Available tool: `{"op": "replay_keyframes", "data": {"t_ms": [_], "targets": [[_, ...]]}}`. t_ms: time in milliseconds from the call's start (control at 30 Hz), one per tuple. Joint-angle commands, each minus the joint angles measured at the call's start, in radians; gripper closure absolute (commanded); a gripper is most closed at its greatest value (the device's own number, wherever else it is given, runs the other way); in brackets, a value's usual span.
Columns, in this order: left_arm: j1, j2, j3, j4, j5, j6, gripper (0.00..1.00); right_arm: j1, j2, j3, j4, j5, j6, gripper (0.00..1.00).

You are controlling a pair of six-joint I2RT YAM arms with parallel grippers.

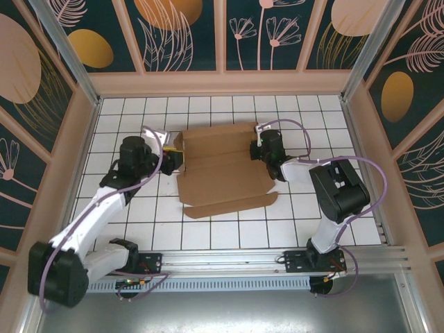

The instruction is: Fold the paper box

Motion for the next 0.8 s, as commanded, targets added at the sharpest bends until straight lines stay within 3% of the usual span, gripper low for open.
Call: {"op": "replay_keyframes", "data": {"t_ms": [0,133,200,300,500,600,767], "targets": [[-0.002,-0.060,-0.041,-0.028,-0.147,-0.017,0.71,-0.013,0.019,0.006,-0.071,-0.015,0.020,1.00],[0.007,-0.038,-0.038,-0.077,-0.350,-0.078,0.88,-0.013,0.019,0.005,-0.074,-0.020,0.021,1.00],[0.021,-0.021,-0.029,-0.106,-0.432,-0.099,0.92,-0.013,0.016,0.007,-0.074,-0.023,0.023,1.00],[0.062,0.013,-0.020,-0.125,-0.470,-0.122,0.91,-0.013,0.016,0.006,-0.074,-0.026,0.024,1.00],[0.121,0.174,0.005,-0.111,-0.342,-0.100,0.89,-0.013,0.021,0.014,-0.084,-0.031,0.022,1.00],[0.121,0.251,0.007,-0.062,-0.202,-0.085,0.85,-0.013,0.021,0.017,-0.087,-0.033,0.021,1.00],[0.048,0.315,0.050,-0.064,-0.159,-0.012,0.78,-0.013,0.026,0.024,-0.094,-0.042,0.020,1.00]]}}
